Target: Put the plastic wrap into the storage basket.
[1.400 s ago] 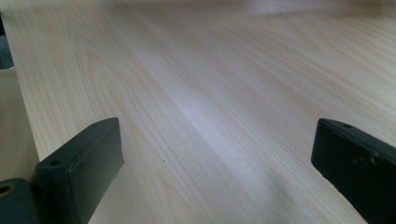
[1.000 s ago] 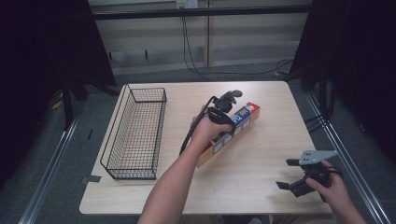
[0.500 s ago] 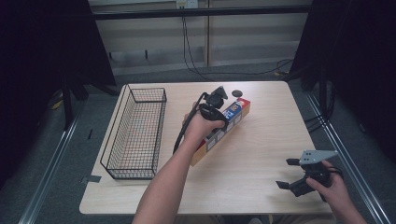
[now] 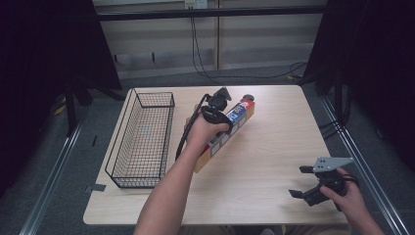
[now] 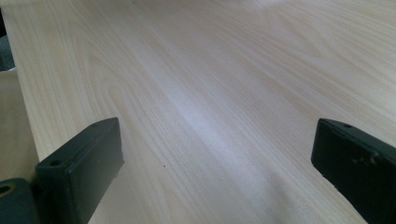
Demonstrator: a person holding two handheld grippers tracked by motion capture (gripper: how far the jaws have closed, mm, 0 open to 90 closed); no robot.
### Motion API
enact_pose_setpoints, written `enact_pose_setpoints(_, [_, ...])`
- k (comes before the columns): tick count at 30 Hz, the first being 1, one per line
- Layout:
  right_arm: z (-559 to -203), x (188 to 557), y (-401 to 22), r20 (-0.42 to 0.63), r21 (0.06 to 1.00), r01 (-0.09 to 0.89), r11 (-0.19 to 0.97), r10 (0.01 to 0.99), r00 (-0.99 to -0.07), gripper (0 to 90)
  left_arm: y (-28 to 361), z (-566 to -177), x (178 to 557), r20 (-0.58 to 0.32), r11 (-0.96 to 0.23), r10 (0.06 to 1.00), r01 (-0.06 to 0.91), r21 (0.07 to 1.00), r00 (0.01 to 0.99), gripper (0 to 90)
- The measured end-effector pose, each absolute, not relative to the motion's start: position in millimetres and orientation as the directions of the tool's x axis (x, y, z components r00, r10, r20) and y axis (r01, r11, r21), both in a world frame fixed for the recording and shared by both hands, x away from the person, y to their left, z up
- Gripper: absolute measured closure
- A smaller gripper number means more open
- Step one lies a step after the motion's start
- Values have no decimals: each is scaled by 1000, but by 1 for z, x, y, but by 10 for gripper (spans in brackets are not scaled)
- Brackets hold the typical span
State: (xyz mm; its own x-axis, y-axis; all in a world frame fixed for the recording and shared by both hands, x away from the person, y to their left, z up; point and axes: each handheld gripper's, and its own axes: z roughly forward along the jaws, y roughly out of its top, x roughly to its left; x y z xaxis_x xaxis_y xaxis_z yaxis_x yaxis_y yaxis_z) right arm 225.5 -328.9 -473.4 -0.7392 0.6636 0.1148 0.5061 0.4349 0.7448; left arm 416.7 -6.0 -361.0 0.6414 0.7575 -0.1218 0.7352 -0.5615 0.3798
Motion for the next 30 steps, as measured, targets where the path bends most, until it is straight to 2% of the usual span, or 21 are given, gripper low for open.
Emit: enact_pose_setpoints(30, [-475,226,-327,114,742,504,442,657,-745,18,23,-339,419,-118,-473,825,789,393,553,447])
